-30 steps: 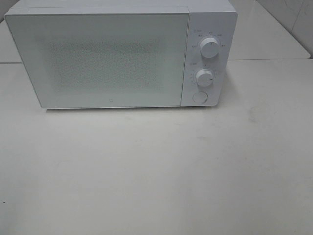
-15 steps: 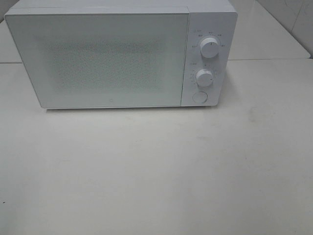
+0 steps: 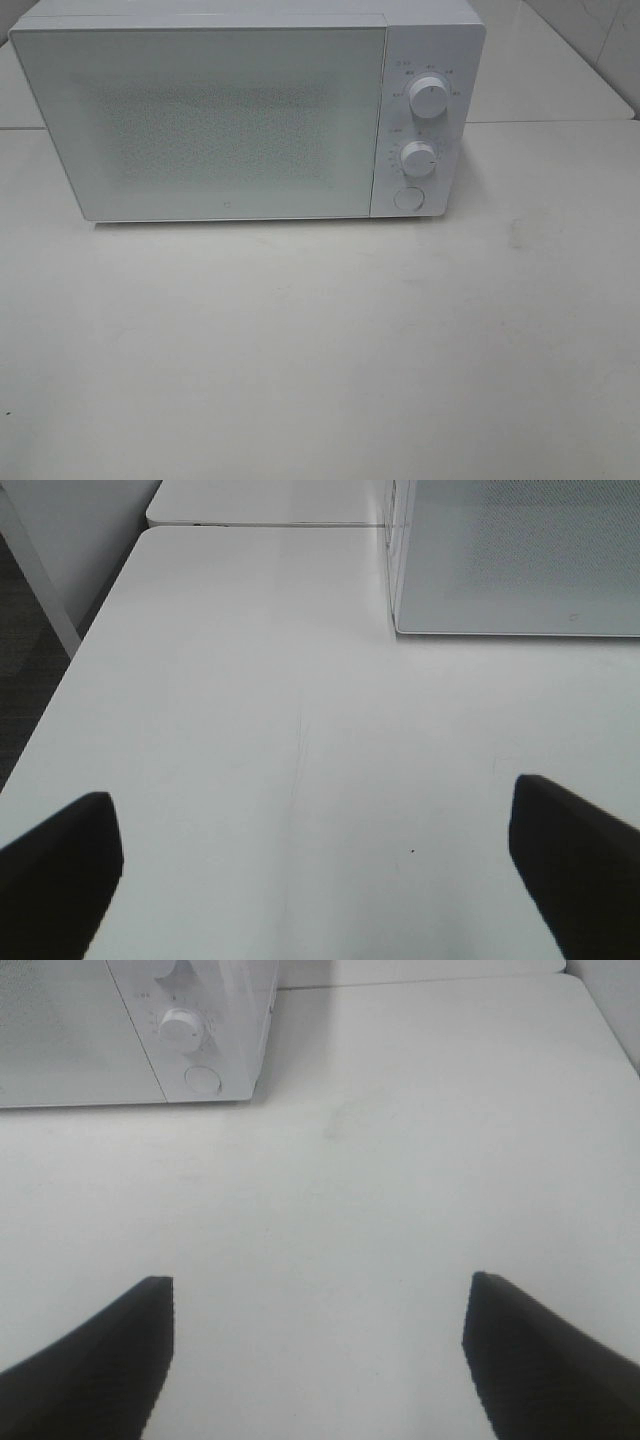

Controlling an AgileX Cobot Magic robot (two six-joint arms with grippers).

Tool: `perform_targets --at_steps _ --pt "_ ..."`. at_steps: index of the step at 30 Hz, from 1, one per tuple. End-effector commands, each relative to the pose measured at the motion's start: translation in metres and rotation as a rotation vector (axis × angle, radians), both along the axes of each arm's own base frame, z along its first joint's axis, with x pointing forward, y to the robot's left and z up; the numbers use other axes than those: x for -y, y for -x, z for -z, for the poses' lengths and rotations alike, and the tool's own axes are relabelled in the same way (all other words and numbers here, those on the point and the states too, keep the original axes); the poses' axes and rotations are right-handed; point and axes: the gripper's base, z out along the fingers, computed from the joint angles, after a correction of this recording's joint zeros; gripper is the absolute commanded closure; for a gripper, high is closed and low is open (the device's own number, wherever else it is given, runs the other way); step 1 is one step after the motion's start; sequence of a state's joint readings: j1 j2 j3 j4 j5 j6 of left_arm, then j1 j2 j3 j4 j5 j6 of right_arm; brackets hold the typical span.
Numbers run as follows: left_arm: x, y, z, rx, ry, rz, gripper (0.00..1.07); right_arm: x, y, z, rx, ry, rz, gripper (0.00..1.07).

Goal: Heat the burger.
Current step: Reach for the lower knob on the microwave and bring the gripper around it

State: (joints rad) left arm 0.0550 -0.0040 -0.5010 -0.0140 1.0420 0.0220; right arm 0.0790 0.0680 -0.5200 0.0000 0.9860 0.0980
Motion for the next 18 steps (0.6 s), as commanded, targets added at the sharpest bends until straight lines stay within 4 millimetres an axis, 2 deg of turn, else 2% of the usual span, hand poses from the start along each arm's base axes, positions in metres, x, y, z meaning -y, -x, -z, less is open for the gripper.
perform_targets --at_steps 1,3,7,9,11,18 --pt "0.0 0.004 -0.002 0.041 -0.004 -0.005 0.04 -0.002 -0.016 -0.006 -0.044 -0.003 0.002 0.31" --pt "0.0 0.004 -0.002 0.041 -0.004 -0.005 0.04 -0.002 -0.021 -0.006 -0.059 -0.002 0.002 0.31" --pt "0.0 0.004 -0.002 0.041 -0.005 -0.006 0.04 -0.004 -0.045 -0.003 -0.05 -0.008 0.006 0.31" --pt "0.0 0.004 -0.002 0.041 -0.005 -0.006 0.04 -0.004 -0.048 -0.001 -0.044 -0.011 0.008 0.31" --pt "0.0 0.004 -0.002 0.041 -0.005 -0.006 0.04 -0.005 -0.064 0.009 -0.01 -0.019 0.012 0.31" --pt "0.0 0.004 -0.002 0.041 -0.005 -0.006 0.04 -0.006 -0.081 0.026 0.022 -0.022 0.014 0.31"
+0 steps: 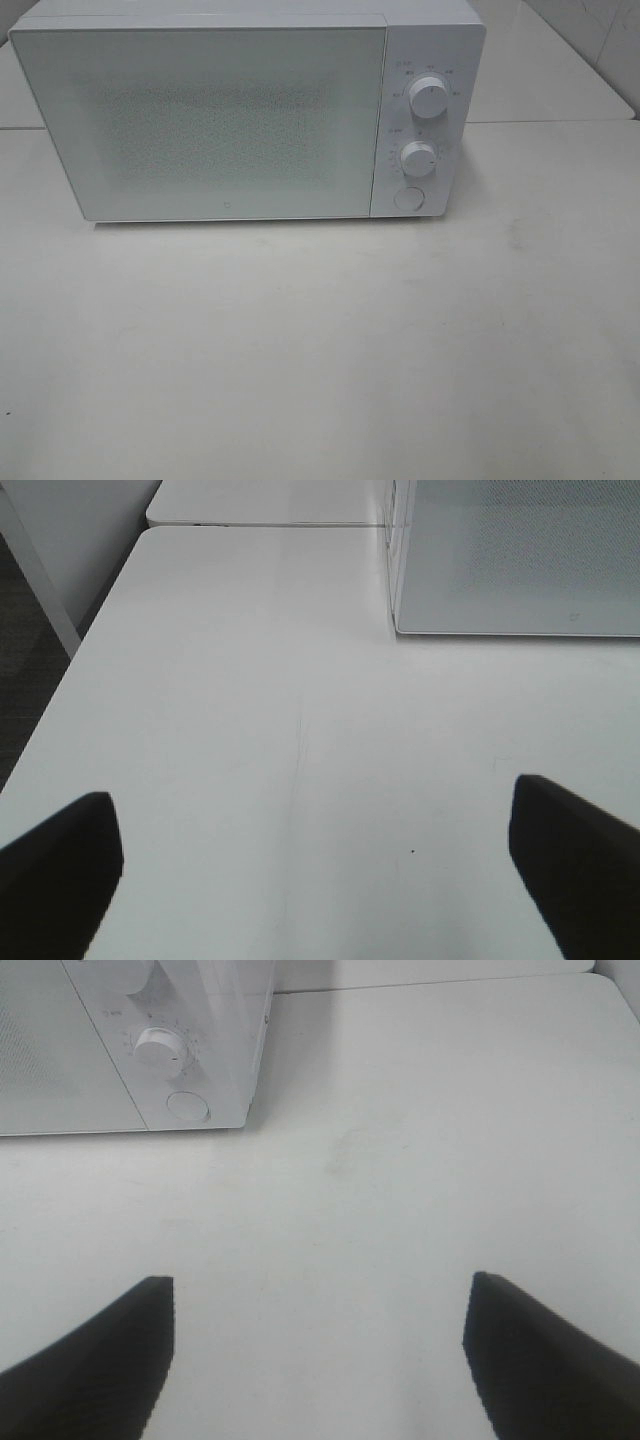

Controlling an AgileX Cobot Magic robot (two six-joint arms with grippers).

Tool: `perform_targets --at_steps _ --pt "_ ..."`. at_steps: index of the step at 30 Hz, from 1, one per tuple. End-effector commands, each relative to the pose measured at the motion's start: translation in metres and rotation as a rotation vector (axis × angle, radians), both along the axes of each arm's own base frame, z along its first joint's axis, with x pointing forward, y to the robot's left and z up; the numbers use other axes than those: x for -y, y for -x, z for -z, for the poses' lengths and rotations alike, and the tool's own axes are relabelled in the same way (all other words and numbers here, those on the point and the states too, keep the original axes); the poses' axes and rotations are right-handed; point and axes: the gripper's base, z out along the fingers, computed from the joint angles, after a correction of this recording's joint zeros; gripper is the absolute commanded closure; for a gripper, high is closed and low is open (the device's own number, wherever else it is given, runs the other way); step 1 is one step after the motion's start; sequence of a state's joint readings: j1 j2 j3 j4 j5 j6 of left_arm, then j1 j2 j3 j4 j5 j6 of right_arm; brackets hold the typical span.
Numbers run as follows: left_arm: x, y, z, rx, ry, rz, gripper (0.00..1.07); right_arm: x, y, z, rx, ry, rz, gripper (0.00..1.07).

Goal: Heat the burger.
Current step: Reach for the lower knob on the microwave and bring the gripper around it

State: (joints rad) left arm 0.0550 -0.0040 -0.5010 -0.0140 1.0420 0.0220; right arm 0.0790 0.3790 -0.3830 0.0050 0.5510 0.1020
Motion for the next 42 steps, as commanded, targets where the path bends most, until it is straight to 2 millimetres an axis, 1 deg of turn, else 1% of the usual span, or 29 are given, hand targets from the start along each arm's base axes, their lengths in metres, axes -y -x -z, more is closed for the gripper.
perform_targets --at_steps 1,2,4,8,9,10,12,13,15,16,17,19,20,21,23,24,25,27,28,29,31,32,34,35,36,38,39,41,42 --pt "0.0 0.004 -0.002 0.041 -0.005 -0.006 0.04 0.0 -0.01 0.008 0.044 -0.015 0.013 0.31" --pt "0.0 0.004 -0.002 0.041 -0.005 -0.006 0.04 0.0 -0.01 0.008 0.044 -0.015 0.013 0.31" --pt "0.0 0.004 -0.002 0.041 -0.005 -0.006 0.04 -0.001 -0.02 0.016 0.09 -0.019 0.014 0.31" --pt "0.0 0.004 -0.002 0.041 -0.005 -0.006 0.04 -0.001 -0.028 0.021 0.128 -0.022 0.015 0.31" --pt "0.0 0.004 -0.002 0.041 -0.005 -0.006 0.04 -0.002 -0.033 0.023 0.166 -0.024 0.015 0.31" --pt "0.0 0.004 -0.002 0.041 -0.005 -0.006 0.04 -0.002 -0.033 0.023 0.166 -0.024 0.015 0.31" --pt "0.0 0.004 -0.002 0.041 -0.005 -0.006 0.04 -0.002 -0.041 0.024 0.208 -0.027 0.016 0.31" --pt "0.0 0.004 -0.002 0.041 -0.005 -0.006 0.04 -0.002 -0.041 0.024 0.208 -0.027 0.016 0.31" --pt "0.0 0.004 -0.002 0.041 -0.005 -0.006 0.04 -0.003 -0.05 0.023 0.245 -0.03 0.017 0.31" --pt "0.0 0.004 -0.002 0.041 -0.005 -0.006 0.04 -0.003 -0.05 0.023 0.245 -0.03 0.017 0.31" --pt "0.0 0.004 -0.002 0.041 -0.005 -0.006 0.04 -0.003 -0.056 0.022 0.272 -0.032 0.017 0.31" --pt "0.0 0.004 -0.002 0.041 -0.005 -0.006 0.04 -0.003 -0.059 0.022 0.287 -0.033 0.017 0.31" --pt "0.0 0.004 -0.002 0.041 -0.005 -0.006 0.04 -0.004 -0.065 0.022 0.312 -0.034 0.018 0.31" --pt "0.0 0.004 -0.002 0.041 -0.005 -0.006 0.04 -0.004 -0.065 0.022 0.312 -0.034 0.018 0.31" --pt "0.0 0.004 -0.002 0.041 -0.005 -0.006 0.04 -0.004 -0.074 0.024 0.326 -0.035 0.018 0.31" --pt "0.0 0.004 -0.002 0.041 -0.005 -0.006 0.04 -0.004 -0.074 0.024 0.326 -0.035 0.018 0.31" --pt "0.0 0.004 -0.002 0.041 -0.005 -0.006 0.04 -0.004 -0.079 0.025 0.344 -0.036 0.019 0.31" --pt "0.0 0.004 -0.002 0.041 -0.005 -0.006 0.04 -0.005 -0.082 0.026 0.353 -0.037 0.019 0.31" --pt "0.0 0.004 -0.002 0.041 -0.005 -0.006 0.04 -0.005 -0.088 0.026 0.38 -0.039 0.019 0.31" --pt "0.0 0.004 -0.002 0.041 -0.005 -0.006 0.04 -0.005 -0.088 0.026 0.38 -0.039 0.019 0.31" --pt "0.0 0.004 -0.002 0.041 -0.005 -0.006 0.04 -0.006 -0.097 0.029 0.404 -0.04 0.02 0.31" --pt "0.0 0.004 -0.002 0.041 -0.005 -0.006 0.04 -0.006 -0.097 0.029 0.404 -0.04 0.02 0.31" --pt "0.0 0.004 -0.002 0.041 -0.005 -0.006 0.04 -0.006 -0.104 0.031 0.448 -0.039 0.019 0.31" --pt "0.0 0.004 -0.002 0.041 -0.005 -0.006 0.04 -0.006 -0.104 0.031 0.448 -0.039 0.019 0.31" --pt "0.0 0.004 -0.002 0.041 -0.005 -0.006 0.04 -0.006 -0.11 0.032 0.487 -0.04 0.019 0.31" --pt "0.0 0.004 -0.002 0.041 -0.005 -0.006 0.04 -0.007 -0.112 0.032 0.5 -0.037 0.018 0.31" --pt "0.0 0.004 -0.002 0.041 -0.005 -0.006 0.04 -0.007 -0.118 0.038 0.501 -0.02 0.013 0.31" --pt "0.0 0.004 -0.002 0.041 -0.005 -0.006 0.04 -0.007 -0.12 0.039 0.508 -0.009 0.009 0.31" --pt "0.0 0.004 -0.002 0.041 -0.005 -0.006 0.04 -0.007 -0.124 0.042 0.522 0.006 0.007 0.31"
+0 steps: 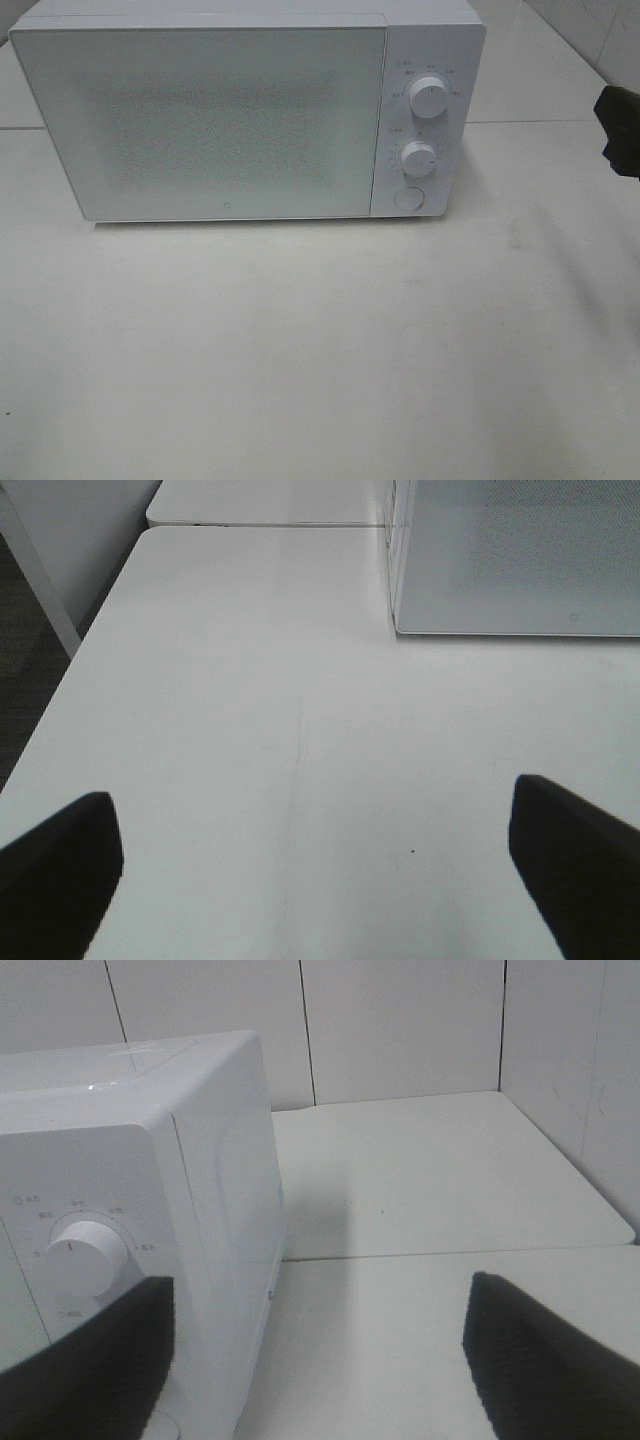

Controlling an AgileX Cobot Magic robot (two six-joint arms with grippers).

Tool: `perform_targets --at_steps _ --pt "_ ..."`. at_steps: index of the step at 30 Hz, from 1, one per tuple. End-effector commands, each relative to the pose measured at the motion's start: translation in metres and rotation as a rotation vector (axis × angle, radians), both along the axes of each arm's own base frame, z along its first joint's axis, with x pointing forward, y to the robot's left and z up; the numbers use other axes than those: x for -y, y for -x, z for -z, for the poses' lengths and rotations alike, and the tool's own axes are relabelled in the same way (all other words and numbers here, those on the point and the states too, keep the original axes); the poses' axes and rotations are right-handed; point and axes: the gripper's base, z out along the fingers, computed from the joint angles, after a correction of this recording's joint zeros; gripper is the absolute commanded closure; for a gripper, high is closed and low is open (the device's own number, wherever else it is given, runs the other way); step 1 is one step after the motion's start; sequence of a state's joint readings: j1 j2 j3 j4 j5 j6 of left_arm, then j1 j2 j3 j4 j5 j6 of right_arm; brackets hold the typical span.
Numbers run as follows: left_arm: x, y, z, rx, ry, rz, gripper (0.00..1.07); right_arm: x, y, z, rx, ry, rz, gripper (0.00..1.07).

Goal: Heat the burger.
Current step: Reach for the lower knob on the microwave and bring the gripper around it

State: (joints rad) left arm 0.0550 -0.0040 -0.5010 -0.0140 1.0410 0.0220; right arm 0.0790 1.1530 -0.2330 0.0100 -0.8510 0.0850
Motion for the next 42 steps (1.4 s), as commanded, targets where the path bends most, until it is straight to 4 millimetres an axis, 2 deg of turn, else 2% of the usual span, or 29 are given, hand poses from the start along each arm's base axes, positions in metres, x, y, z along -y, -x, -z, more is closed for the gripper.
perform_targets --at_steps 1,11,16,23,28,30,32,33,35,38,40,42 --pt "0.0 0.004 -0.001 0.04 -0.005 -0.006 0.04 0.002 -0.005 0.001 0.044 0.026 0.009 0.31" --pt "0.0 0.004 -0.001 0.04 -0.005 -0.006 0.04 0.004 -0.024 0.028 0.054 0.031 0.054 0.31" --pt "0.0 0.004 -0.001 0.04 -0.005 -0.006 0.04 -0.004 -0.028 0.039 0.023 0.031 0.055 0.31" --pt "0.0 0.004 -0.001 0.04 -0.005 -0.006 0.04 -0.028 -0.027 0.056 0.008 0.09 0.101 0.31" --pt "0.0 0.004 -0.001 0.04 -0.005 -0.006 0.04 -0.045 -0.028 0.059 0.007 0.116 0.13 0.31" --pt "0.0 0.004 -0.001 0.04 -0.005 -0.006 0.04 -0.049 -0.028 0.058 0.01 0.117 0.132 0.31" --pt "0.0 0.004 -0.001 0.04 -0.005 -0.006 0.04 -0.065 -0.031 0.052 0.034 0.144 0.11 0.31" --pt "0.0 0.004 -0.001 0.04 -0.005 -0.006 0.04 -0.065 -0.031 0.052 0.034 0.144 0.11 0.31" --pt "0.0 0.004 -0.001 0.04 -0.005 -0.006 0.04 -0.08 -0.032 0.047 0.059 0.155 0.066 0.31" --pt "0.0 0.004 -0.001 0.04 -0.005 -0.006 0.04 -0.084 -0.033 0.045 0.07 0.155 0.053 0.31" --pt "0.0 0.004 -0.001 0.04 -0.005 -0.006 0.04 -0.099 -0.037 0.044 0.081 0.183 0.03 0.31" --pt "0.0 0.004 -0.001 0.04 -0.005 -0.006 0.04 -0.102 -0.039 0.045 0.081 0.193 0.032 0.31"
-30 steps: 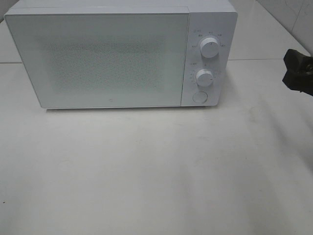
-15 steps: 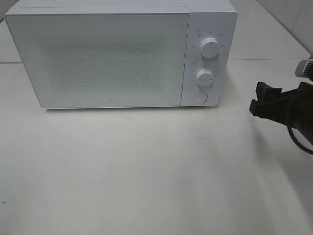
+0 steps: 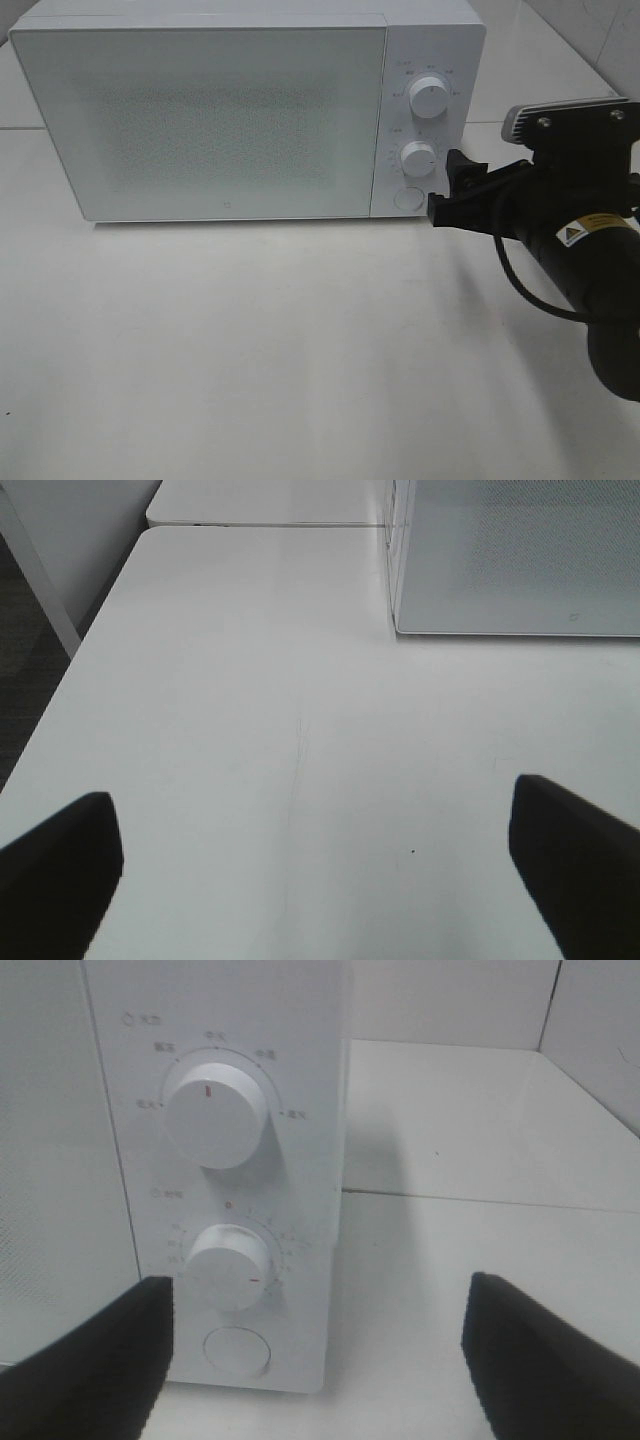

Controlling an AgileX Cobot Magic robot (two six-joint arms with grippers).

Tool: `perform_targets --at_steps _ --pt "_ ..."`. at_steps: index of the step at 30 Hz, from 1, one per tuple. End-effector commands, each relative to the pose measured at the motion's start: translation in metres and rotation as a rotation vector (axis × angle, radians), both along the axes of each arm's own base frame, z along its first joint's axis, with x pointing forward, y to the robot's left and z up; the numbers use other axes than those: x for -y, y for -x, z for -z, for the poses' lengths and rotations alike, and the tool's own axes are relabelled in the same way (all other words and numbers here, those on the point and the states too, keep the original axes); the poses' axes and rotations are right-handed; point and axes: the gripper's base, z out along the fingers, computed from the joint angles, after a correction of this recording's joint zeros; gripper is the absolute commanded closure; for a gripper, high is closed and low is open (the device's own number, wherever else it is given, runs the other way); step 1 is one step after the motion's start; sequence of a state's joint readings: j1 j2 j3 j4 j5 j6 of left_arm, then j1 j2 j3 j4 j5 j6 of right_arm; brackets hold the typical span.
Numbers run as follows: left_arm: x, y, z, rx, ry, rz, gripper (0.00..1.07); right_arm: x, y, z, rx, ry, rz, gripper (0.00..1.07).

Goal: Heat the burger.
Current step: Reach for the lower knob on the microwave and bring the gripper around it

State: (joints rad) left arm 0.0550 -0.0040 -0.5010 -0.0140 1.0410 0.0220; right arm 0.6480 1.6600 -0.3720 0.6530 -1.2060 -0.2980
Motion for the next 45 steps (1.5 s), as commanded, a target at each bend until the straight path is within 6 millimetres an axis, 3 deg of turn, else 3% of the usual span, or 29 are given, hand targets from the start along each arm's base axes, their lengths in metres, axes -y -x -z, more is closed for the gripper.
perform_targets --at_steps 1,17,37,45 --pt "0.0 0.004 -0.001 0.04 -0.005 -0.006 0.04 -0.014 -0.009 -0.009 0.143 0.051 0.033 0.31" --pt "0.0 0.004 -0.001 0.04 -0.005 -0.006 0.04 -0.042 -0.034 0.01 0.111 0.029 0.092 0.31" --pt "0.0 0.004 -0.001 0.039 -0.006 -0.006 0.04 -0.052 -0.073 0.026 0.071 -0.015 0.13 0.31" --pt "0.0 0.004 -0.001 0.039 -0.006 -0.006 0.04 -0.06 -0.085 0.044 0.04 0.0 0.118 0.31"
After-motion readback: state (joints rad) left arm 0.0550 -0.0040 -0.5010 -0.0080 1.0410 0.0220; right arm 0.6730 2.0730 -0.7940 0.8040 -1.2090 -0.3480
